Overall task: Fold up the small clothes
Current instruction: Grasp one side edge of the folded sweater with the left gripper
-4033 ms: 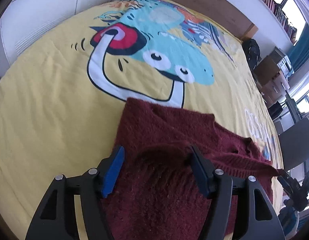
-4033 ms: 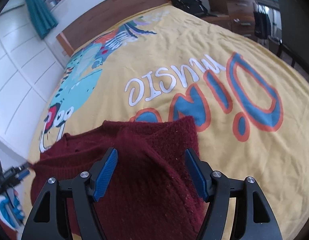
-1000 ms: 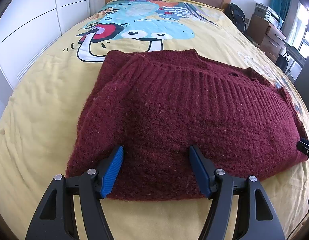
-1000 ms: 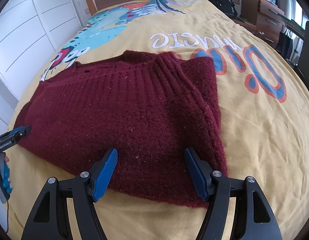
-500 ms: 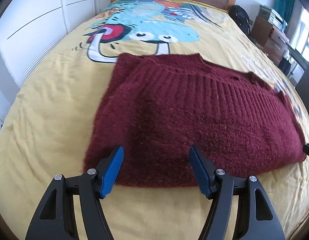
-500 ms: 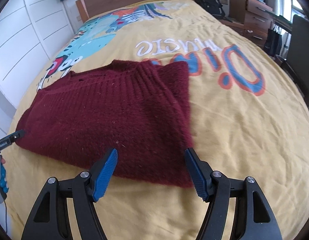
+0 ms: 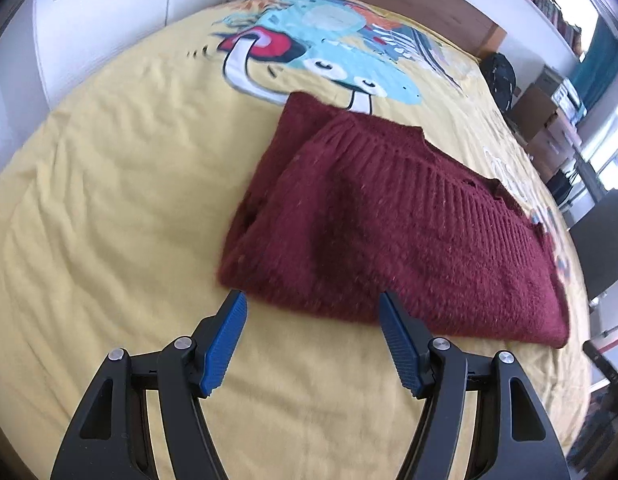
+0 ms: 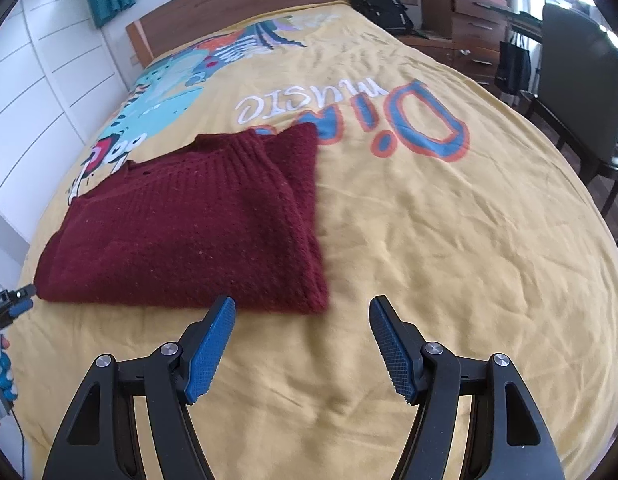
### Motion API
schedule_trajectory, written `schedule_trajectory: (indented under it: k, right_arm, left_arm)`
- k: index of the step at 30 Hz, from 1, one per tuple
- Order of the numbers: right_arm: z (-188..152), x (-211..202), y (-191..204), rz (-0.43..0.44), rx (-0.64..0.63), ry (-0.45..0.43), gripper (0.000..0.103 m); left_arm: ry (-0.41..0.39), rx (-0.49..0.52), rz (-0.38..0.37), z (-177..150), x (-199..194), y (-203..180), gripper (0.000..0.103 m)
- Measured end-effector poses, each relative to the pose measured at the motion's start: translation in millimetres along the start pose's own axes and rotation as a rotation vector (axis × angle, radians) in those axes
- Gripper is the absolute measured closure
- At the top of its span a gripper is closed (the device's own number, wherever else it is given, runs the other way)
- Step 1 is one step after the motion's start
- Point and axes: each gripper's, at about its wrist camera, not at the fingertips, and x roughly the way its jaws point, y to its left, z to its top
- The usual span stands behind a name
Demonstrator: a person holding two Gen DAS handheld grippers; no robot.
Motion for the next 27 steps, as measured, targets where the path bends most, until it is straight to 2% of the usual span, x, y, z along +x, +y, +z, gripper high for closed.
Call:
schedule_trajectory:
  k: [11,22,25,26,27]
  right_arm:
    - [1.3,9.8,-11.2,-0.036,0.004,0.018,0.032]
    - [7.2,19.8,-19.5,-0.051,-0.001,0.026,0.032]
    - [7.2,20.2,-22.1,-0.054,0.001,0.027,0.032]
    - [7.2,20.3,-23.1,-0.055,0.002,0.027,0.032]
    - [7.2,19.9,-24.6,-0.054,0.006,0.026,0.032]
  left_arm:
    - [0.054,-0.265,-0.214,-2.1,29.4,34.0,0.036]
    - [0.012,-0.368,-0.236,48.6,53.4,55.0,0.037]
    - [0.002,-0.398,-0.263,57.9,61.0,59.4,0.037]
    - [0.001,-0.406,-0.271,61.0,62.1,60.8,0.038]
    - [0.002,-0.407,-0.271,61.4,63.9,60.7,0.044]
